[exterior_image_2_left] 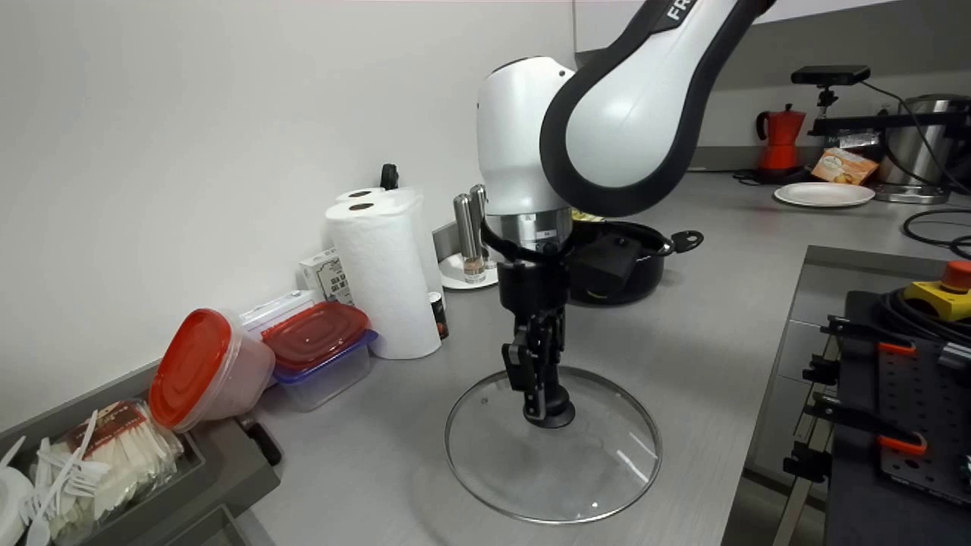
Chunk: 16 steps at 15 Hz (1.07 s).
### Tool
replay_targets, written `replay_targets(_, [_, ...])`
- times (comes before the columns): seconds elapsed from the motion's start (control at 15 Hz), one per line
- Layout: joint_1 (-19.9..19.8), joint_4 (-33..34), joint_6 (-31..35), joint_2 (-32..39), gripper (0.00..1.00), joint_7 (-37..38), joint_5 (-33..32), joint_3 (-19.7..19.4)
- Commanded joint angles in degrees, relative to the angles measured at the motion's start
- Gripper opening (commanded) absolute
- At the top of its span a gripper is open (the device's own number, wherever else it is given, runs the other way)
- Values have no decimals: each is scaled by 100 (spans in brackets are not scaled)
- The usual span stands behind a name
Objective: Take the lid off the pot on the counter
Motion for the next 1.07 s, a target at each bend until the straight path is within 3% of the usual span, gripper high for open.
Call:
replay_targets(0.0, [163, -126, 417, 25, 27, -33, -249, -24])
replay_targets(1.0, [395, -104, 976, 511, 27, -9, -1424, -397])
